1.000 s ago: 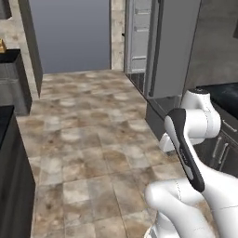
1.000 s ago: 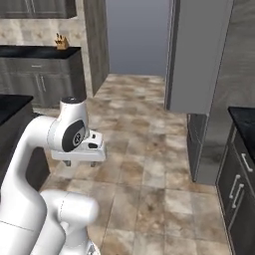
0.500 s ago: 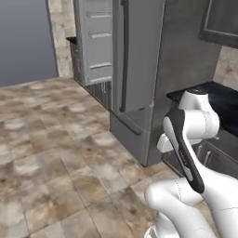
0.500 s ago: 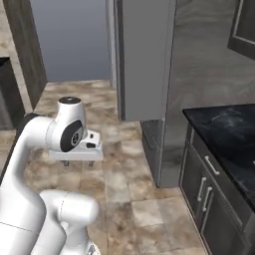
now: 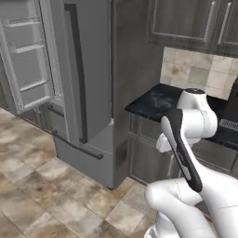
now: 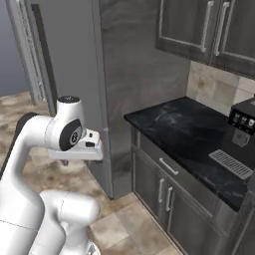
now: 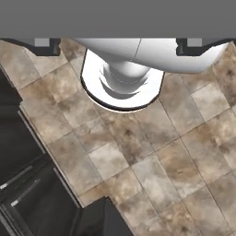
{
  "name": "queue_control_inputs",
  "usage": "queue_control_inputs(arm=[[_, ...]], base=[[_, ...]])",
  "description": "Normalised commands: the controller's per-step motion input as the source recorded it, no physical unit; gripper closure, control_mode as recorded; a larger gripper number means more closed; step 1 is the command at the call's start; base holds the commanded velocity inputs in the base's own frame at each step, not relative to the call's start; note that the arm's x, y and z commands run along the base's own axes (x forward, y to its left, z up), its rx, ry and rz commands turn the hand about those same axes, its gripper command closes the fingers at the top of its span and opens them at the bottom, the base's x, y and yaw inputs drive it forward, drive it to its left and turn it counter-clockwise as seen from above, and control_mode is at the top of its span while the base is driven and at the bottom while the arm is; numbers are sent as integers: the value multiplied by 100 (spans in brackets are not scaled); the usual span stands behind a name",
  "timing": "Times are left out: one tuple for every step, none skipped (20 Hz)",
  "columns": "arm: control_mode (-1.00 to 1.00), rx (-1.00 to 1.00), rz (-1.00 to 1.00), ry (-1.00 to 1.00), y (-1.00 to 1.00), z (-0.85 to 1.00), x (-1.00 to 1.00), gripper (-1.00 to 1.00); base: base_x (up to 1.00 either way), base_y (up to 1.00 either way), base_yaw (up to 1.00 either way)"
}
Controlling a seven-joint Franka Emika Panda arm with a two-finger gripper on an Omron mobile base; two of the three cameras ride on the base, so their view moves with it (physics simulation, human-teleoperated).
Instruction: Retrieve the butter from the fridge and place it on a plate on the dining table. Then retrieve the butter knife by the fridge and place it near the plate.
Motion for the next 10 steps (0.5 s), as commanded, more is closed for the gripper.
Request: queue_control_inputs(arm=[[100, 0, 0, 0, 0, 0, 0, -100], [100, 0, 0, 0, 0, 0, 0, -100], [100, 0, 0, 0, 0, 0, 0, -100], [100, 0, 0, 0, 0, 0, 0, -100], [100, 0, 0, 0, 0, 0, 0, -100], [100, 0, 0, 0, 0, 0, 0, -100], [100, 0, 0, 0, 0, 0, 0, -100], [100, 0, 0, 0, 0, 0, 0, -100], [100, 0, 0, 0, 0, 0, 0, -100], [100, 0, 0, 0, 0, 0, 0, -100]], base=[[70, 3, -68], [66, 3, -67], [61, 0, -65], [53, 0, -63], [44, 0, -60], [34, 0, -57], [24, 15, -47], [19, 22, -38], [14, 26, -23], [13, 28, -21]])
